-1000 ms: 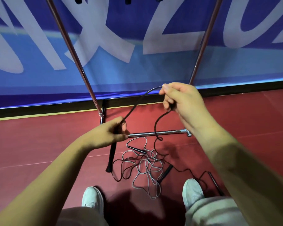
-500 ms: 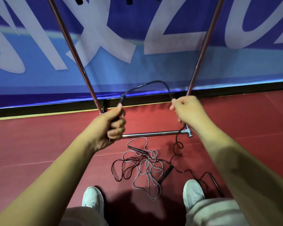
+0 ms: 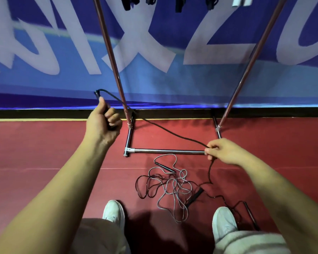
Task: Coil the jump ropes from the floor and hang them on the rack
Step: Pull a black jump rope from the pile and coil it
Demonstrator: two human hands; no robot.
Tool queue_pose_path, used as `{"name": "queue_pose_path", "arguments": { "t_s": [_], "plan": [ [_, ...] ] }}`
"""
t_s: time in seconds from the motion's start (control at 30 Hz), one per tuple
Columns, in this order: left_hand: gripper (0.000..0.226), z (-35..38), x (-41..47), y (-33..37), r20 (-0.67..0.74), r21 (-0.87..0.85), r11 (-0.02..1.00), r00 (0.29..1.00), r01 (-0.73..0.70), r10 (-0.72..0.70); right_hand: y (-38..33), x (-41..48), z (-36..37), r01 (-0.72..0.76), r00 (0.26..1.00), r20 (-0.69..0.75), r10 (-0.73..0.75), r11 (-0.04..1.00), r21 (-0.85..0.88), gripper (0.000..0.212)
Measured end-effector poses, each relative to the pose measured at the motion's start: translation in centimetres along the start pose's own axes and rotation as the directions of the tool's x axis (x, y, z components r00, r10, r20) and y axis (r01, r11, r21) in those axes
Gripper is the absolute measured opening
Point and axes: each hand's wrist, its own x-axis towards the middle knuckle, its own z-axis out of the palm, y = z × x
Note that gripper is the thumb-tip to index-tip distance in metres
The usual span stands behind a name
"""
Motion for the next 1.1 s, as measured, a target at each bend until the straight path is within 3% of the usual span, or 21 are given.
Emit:
{"name": "queue_pose_path", "arguments": {
  "t_s": [0.07,0.13,0.23,0.3,0.33,0.4,0.47,0.63,0.73,0.8,0.83,0.87,0.9,0.93,0.97,1.0,1.03,1.1],
  "plan": [
    [0.026,0.7,-0.9,-1.3,-0.003,0.345,0.938,0.999,-0.033,0.036,-1.2,-0.2,0.5,0.066,0.998,-0.006,-0.066,0.997,0.05,0.022],
    [0.008,1.8,-2.2,-2.8,0.095,0.654,0.753,0.995,-0.075,0.017,-3.6,-0.6,1.0,0.15,0.989,-0.006,-0.15,0.989,0.015,0.019],
    [0.019,3.4,-4.2,-4.8,0.228,0.836,0.542,0.953,-0.088,-0.197,-8.1,-1.9,1.8,0.341,0.94,0.001,-0.341,0.94,-0.002,0.015],
    [0.021,4.1,-5.2,-5.4,0.235,0.896,0.437,0.915,-0.073,-0.329,-10.2,-2.7,1.4,0.416,0.909,-0.065,-0.413,0.907,0.062,0.013],
    [0.024,4.4,-5.6,-5.4,0.236,0.899,0.435,0.895,-0.053,-0.378,-11.0,-2.8,1.1,0.442,0.895,-0.109,-0.433,0.893,0.081,0.012],
    [0.025,4.8,-5.8,-5.1,0.274,0.853,0.522,0.874,-0.027,-0.402,-11.4,-2.9,0.6,0.445,0.893,-0.139,-0.427,0.886,0.133,0.012],
    [0.019,5.1,-5.3,-4.9,0.297,0.773,0.634,0.902,-0.035,-0.313,-10.6,-2.5,0.3,0.388,0.921,-0.095,-0.377,0.906,0.171,0.022],
    [0.03,3.7,-2.3,-1.9,0.144,0.47,0.879,0.99,-0.077,0.01,-5.3,-1.3,-1.0,0.175,0.978,0.164,-0.132,0.942,-0.288,0.028],
    [0.03,2.6,-1.2,0.2,0.005,0.395,0.912,0.993,-0.111,0.119,-2.8,-0.8,-2.5,0.058,0.995,0.094,-0.034,0.96,-0.275,0.027],
    [0.027,2.1,-0.8,0.4,-0.026,0.573,0.805,0.979,-0.15,0.201,-2.1,-0.5,-3.0,0.061,0.998,-0.003,-0.062,0.987,-0.149,0.026],
    [0.022,1.8,-0.6,0.1,-0.031,0.719,0.68,0.971,-0.144,0.238,-2.3,-0.5,-2.9,0.075,0.996,-0.05,-0.08,0.993,-0.096,0.026],
    [0.015,1.2,-0.3,-0.2,-0.028,0.864,0.49,0.962,-0.114,0.273,-2.7,-0.5,-2.7,0.091,0.992,-0.087,-0.095,0.995,-0.052,0.024],
    [0.008,0.6,-0.2,-0.6,0.006,0.969,0.235,0.954,-0.08,0.299,-3.3,-0.4,-2.4,0.106,0.988,-0.111,-0.107,0.994,-0.012,0.021],
    [0.006,0.0,0.0,-1.0,0.051,0.999,-0.012,0.952,-0.05,0.301,-4.0,-0.5,-2.0,0.115,0.986,-0.121,-0.113,0.993,0.006,0.019],
    [0.01,-0.3,-0.1,-1.4,0.096,0.984,-0.17,0.951,-0.046,0.295,-4.7,-0.5,-1.6,0.12,0.986,-0.117,-0.12,0.993,-0.006,0.017],
    [0.011,-0.1,-0.2,-1.8,0.122,0.976,-0.208,0.952,-0.064,0.282,-5.6,-0.6,-1.1,0.135,0.986,-0.095,-0.138,0.99,-0.035,0.016],
    [0.01,0.4,-0.7,-2.3,0.142,0.984,-0.14,0.959,-0.11,0.247,-6.4,-0.8,-0.6,0.162,0.985,-0.056,-0.166,0.985,-0.057,0.016],
    [0.007,2.0,-2.0,-3.7,0.186,0.969,0.148,0.98,-0.196,0.074,-8.0,-1.3,0.4,0.249,0.968,0.008,-0.249,0.967,-0.057,0.016]
  ]
}}
